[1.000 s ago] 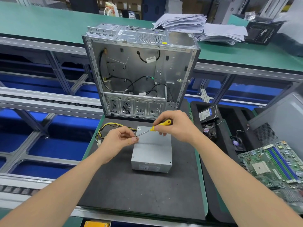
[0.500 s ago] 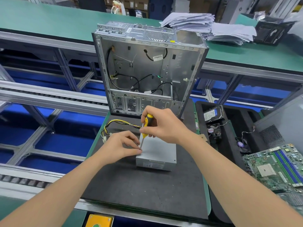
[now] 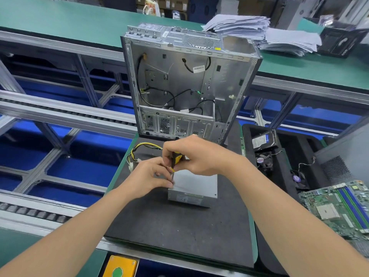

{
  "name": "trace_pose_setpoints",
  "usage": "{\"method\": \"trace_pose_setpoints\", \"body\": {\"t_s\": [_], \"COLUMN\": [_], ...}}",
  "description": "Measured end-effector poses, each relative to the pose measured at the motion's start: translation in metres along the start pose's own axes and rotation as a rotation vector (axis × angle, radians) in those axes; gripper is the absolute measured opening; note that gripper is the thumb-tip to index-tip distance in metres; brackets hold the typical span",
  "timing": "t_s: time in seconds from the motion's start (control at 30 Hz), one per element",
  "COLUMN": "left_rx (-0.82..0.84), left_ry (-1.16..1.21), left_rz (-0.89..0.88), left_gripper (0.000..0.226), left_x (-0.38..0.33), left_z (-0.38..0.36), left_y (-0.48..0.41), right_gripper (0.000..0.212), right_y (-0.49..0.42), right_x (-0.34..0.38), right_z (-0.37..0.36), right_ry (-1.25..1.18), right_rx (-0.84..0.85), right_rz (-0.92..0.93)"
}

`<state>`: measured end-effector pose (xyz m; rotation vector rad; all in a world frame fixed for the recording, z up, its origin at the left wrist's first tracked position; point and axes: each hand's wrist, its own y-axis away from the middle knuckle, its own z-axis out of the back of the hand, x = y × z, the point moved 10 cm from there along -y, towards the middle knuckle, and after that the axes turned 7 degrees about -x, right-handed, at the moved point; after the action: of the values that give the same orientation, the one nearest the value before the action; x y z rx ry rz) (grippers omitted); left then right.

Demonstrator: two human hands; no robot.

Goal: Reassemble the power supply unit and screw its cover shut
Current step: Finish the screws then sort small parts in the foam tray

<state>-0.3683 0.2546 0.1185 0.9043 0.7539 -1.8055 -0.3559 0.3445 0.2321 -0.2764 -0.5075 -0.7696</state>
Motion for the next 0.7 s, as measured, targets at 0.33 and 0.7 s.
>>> {"method": "trace_pose_setpoints", "body": {"t_s": [0.33,0.7], "left_rx": [0.075,0.140], "left_ry": [-0.060,-0.035], "left_rz": [-0.027,0.062], "left_gripper": [0.031,0.027], "left_x": [0.003,0.011], "left_z": [-0.002,-0.008], "left_y": [-0.002,-0.003], "right_gripper": [0.035,0.029], "right_y": [0.000,-0.006], "right_x": [0.001,0.004], "right_z": [-0.003,0.010], "right_ry": [0.084,0.269], "right_rx": [0.032,-0.238], "right_rz": [0.030,-0.033]}}
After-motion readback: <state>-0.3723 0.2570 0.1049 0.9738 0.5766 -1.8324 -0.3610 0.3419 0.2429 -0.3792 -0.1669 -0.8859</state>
